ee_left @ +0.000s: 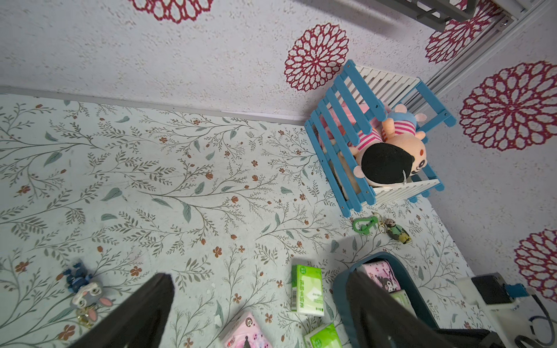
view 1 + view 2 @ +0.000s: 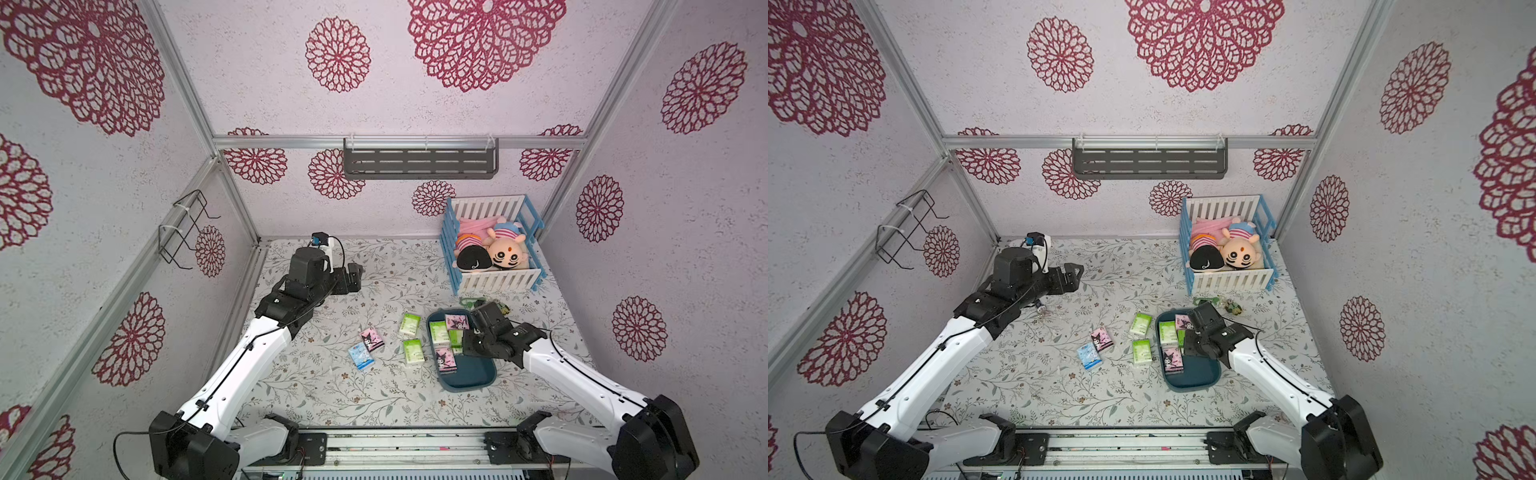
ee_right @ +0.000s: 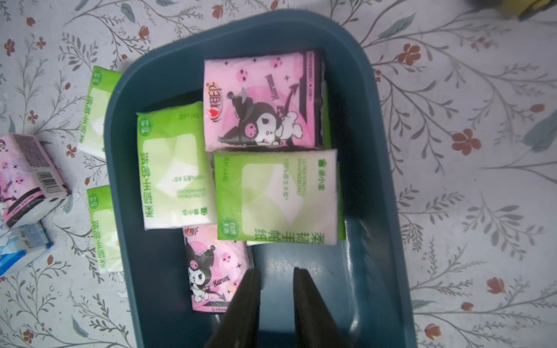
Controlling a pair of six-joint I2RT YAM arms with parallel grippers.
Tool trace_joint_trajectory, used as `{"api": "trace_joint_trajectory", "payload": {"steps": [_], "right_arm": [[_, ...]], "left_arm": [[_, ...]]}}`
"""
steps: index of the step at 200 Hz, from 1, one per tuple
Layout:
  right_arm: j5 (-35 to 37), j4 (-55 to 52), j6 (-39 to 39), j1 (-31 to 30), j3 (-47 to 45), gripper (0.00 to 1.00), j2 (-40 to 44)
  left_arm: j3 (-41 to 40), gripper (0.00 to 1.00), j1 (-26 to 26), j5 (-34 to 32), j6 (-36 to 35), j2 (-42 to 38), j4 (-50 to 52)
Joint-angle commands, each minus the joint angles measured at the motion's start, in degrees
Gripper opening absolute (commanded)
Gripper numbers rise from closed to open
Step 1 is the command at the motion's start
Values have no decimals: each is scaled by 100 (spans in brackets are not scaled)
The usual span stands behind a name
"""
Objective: Put the pocket tissues into the storage box
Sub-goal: Place the pocket tissues in the storage box, then pick up the pocket tissues from the center of the board.
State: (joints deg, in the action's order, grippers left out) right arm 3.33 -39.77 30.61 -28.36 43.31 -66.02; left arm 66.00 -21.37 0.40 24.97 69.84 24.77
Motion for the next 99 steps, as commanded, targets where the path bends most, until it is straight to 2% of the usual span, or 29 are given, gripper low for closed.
{"api": "trace_joint_trajectory", "payload": {"steps": [1, 12, 24, 36, 50, 74, 99], "right_arm": [[-33, 629, 32, -229, 441, 25, 341], [-66, 960, 78, -465, 676, 28, 219], [-63, 1323, 82, -837, 962, 33, -120], [-108, 1646, 72, -1214, 1299, 37, -646], [-288, 2046, 2, -1602, 1692, 41, -1353], [-612, 2504, 6, -1953, 2317, 46, -2507], [-771, 2403, -100, -2066, 2948, 50, -3491]], "left_arm": [[104, 97, 107, -267, -82, -203, 229], [99, 97, 405, -239, 158, -242, 364], [19, 97, 959, 64, 551, -243, 524], [-104, 97, 1526, 274, 820, -281, 682], [-219, 97, 1935, 290, 868, -424, 886], [-297, 97, 2317, 383, 685, -728, 1153], [-365, 97, 2424, 346, 445, -983, 1347]]}}
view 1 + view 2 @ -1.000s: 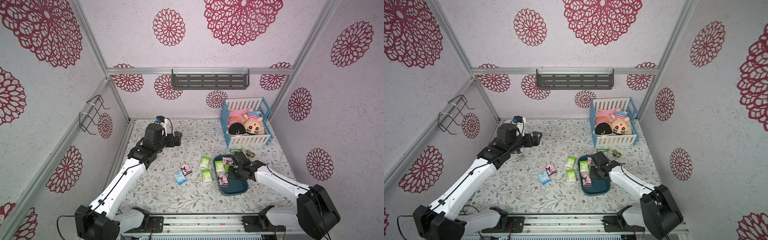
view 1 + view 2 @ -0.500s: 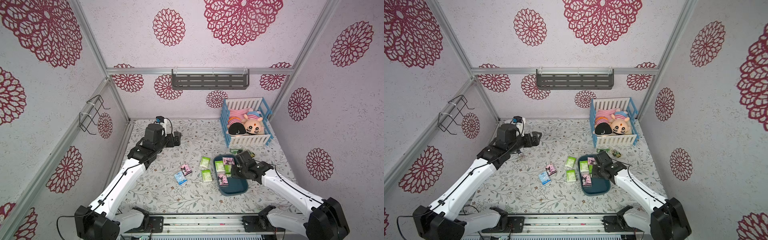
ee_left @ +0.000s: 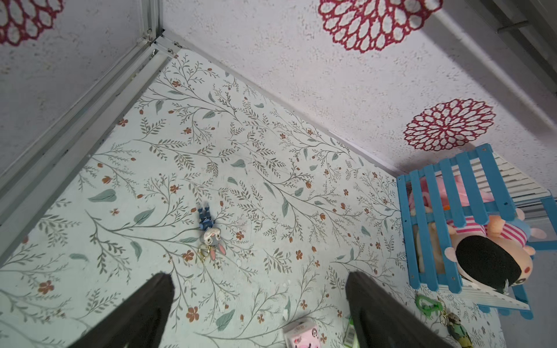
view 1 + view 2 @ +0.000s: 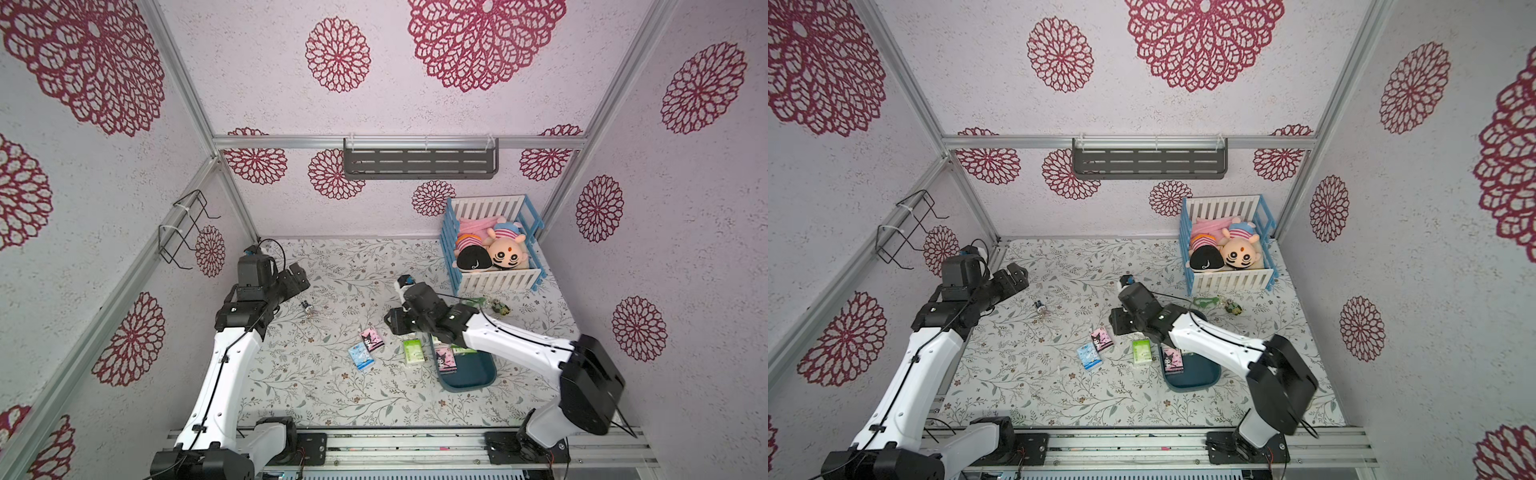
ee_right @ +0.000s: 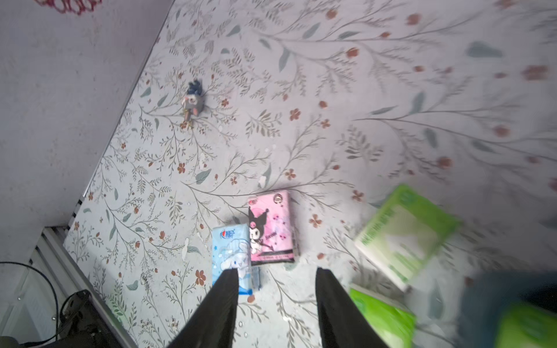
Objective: Put the pocket tissues into the storage box
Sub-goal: Pick up the pocket tissues from the center of the board.
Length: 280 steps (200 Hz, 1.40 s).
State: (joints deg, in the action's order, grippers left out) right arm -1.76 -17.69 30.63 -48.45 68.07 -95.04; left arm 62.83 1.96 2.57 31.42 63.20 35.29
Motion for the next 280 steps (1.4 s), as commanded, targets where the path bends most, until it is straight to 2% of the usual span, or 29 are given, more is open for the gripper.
{"api": "trace_joint_trajectory", "payload": {"steps": [1, 47, 81, 138, 159, 195, 206, 250, 280], "right_arm": [[-267, 192, -106, -63, 484, 50, -613], [-422, 109, -159, -156, 897, 51, -1479], [-264, 28, -199, -156, 1031, 52, -1680], [-466, -59, -233, -165, 1226, 51, -2080], [-470, -156, -292, -157, 1355, 45, -2177], [-617, -569, -492, -156, 1945, 13, -2570], [-568, -568, -489, -156, 1990, 6, -2520], [-158, -282, -436, -131, 1805, 0, -1808], [38, 119, -176, 9, 1193, 0, -985]], "left_arm": [[-50, 97, 93, 126, -203, -327, 295], [-309, 97, 130, 340, -191, -457, 243], [-338, 97, 130, 598, -35, -362, 84], [-110, 97, 130, 554, -124, -418, 290], [115, 97, 134, 475, -132, -392, 596], [281, 97, 132, 238, -267, -501, 935], [294, 97, 130, 259, -249, -517, 960], [338, 97, 85, 455, -69, -470, 857], [428, 97, -528, 161, -107, -118, 571]]}}
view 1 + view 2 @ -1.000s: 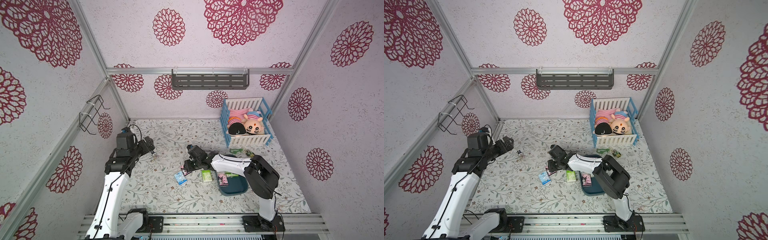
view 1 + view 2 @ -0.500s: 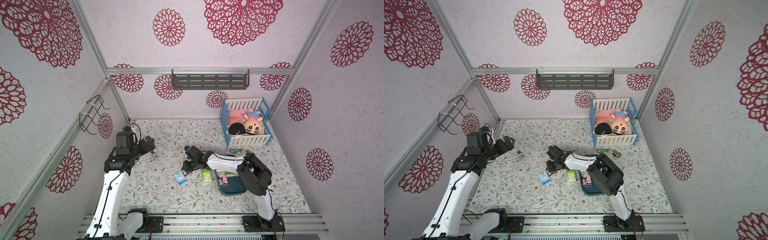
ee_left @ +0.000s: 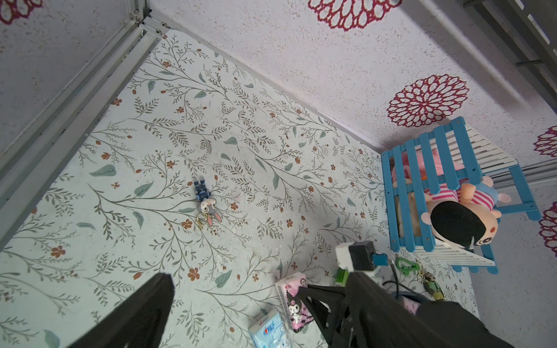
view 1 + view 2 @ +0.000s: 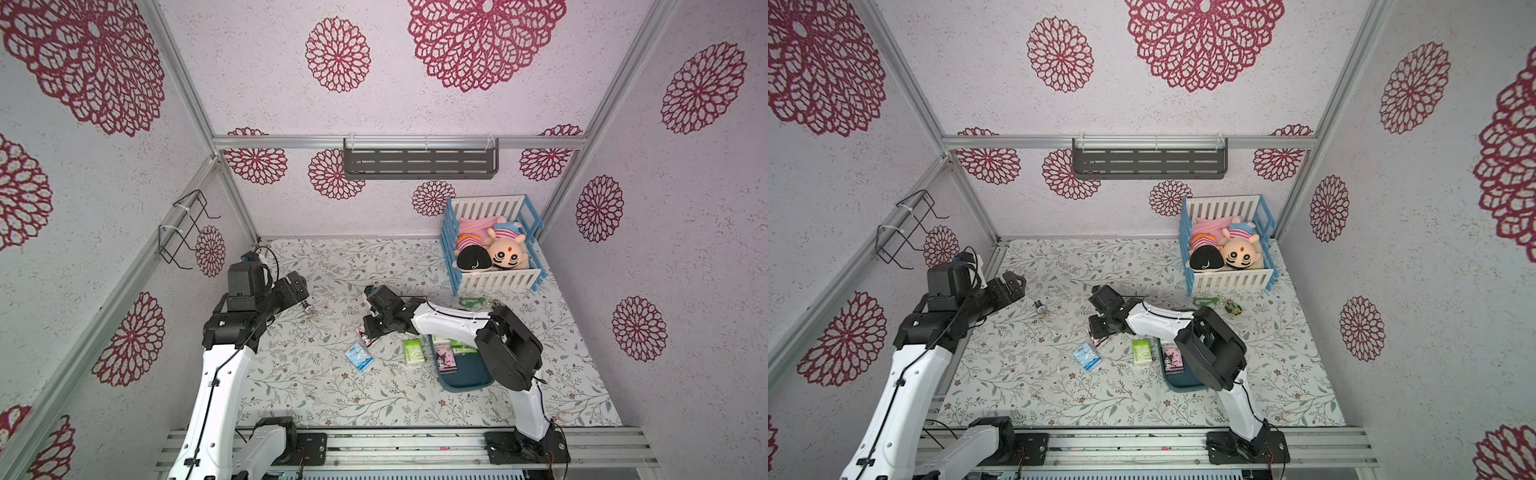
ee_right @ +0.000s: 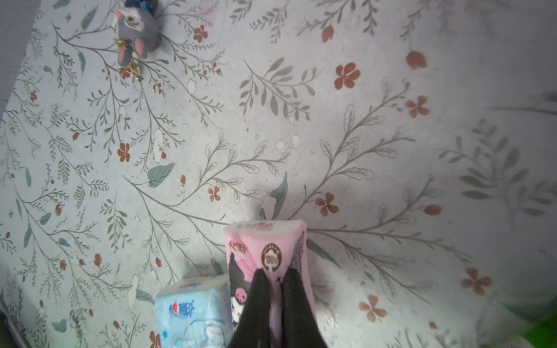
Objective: Put the pocket tissues into the storage box
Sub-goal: Pick up the pocket tissues from the center of the board, then place the pocket tissues in the storage box.
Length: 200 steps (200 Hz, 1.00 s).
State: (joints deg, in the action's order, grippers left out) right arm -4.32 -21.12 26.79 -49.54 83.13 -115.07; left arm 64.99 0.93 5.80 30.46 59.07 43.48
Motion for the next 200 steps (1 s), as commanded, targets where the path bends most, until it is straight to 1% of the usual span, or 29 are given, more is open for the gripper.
{"api": "trace_joint_trajectory", "payload": {"steps": [1, 16, 29, 58, 90, 120, 152, 174, 200], "right_arm": [[292, 483, 219, 128, -354, 0, 1046], [250, 745, 432, 289, -847, 0, 1562], [257, 794, 566, 411, -1260, 0, 2002], [568, 479, 780, 608, -2213, 0, 3155], [847, -126, 1102, 937, -3306, 0, 4601], [887, -551, 1458, 1096, -4066, 0, 5671], [927, -726, 1770, 1104, -4642, 0, 6092], [1000, -656, 1830, 1104, -4859, 0, 6048], [1029, -454, 1843, 1113, -4981, 0, 5864]], "left_arm": [[236, 97, -452, -165, -17, 310, -251], [521, 97, -867, -225, -109, 624, -264], [749, 97, -1155, -84, -314, 842, -261], [893, 97, -1743, 273, -766, 1002, -426], [664, 97, -2133, 713, -724, 1123, -938], [541, 97, -2301, 1017, -1018, 1305, -1058], [620, 97, -2315, 995, -940, 1476, -1085], [602, 97, -2326, 1062, -873, 1467, -1255], [611, 97, -2328, 864, -841, 1507, -1205]]}}
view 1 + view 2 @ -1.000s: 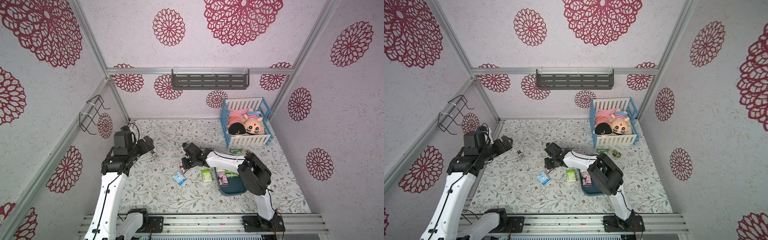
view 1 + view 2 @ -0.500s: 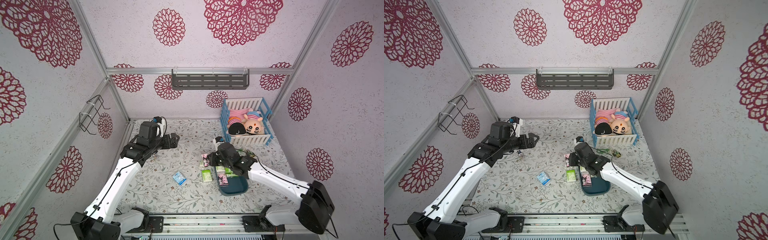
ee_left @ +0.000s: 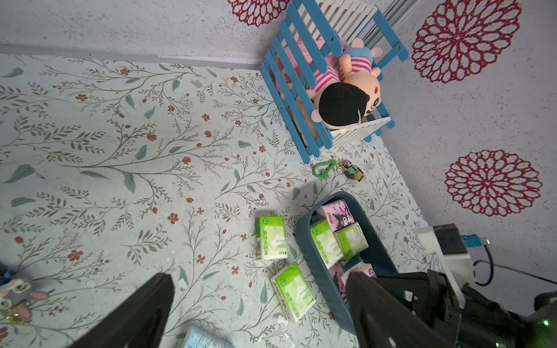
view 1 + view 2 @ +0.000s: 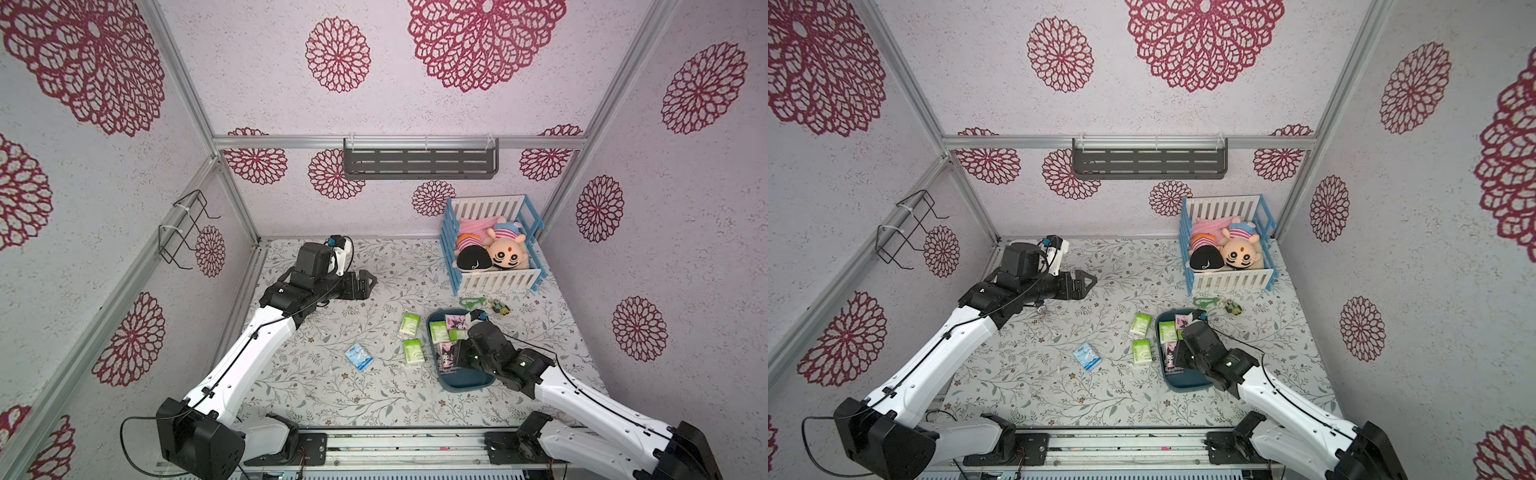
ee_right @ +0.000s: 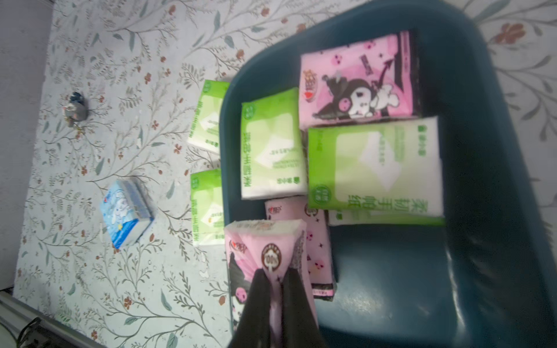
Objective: Put the pocket tissues into the storage box
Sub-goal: Place the pocket tissues in the storage box.
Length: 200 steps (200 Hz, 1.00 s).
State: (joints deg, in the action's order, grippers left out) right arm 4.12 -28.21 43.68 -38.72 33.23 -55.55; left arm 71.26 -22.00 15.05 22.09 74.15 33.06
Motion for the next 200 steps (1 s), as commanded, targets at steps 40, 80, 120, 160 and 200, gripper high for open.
{"api": "trace_joint_trajectory", "payload": {"steps": [40, 80, 120, 160, 200], "right_arm": [[17, 745, 141, 36, -53, 0, -377], [-36, 1185, 123, 39, -63, 0, -859], [-103, 1424, 49, 79, 59, 3, -1158], [-129, 1382, -31, 128, 137, 30, -1229], [10, 978, -219, 128, 428, 40, -979]], "left_arm": [[-113, 97, -44, -153, -5, -16, -147], [-69, 97, -40, -194, -83, 16, -52], [-117, 97, -40, -156, -57, -6, -64], [-183, 97, -35, -172, -58, 3, -67], [-188, 97, -33, -76, 10, -13, -130]]}}
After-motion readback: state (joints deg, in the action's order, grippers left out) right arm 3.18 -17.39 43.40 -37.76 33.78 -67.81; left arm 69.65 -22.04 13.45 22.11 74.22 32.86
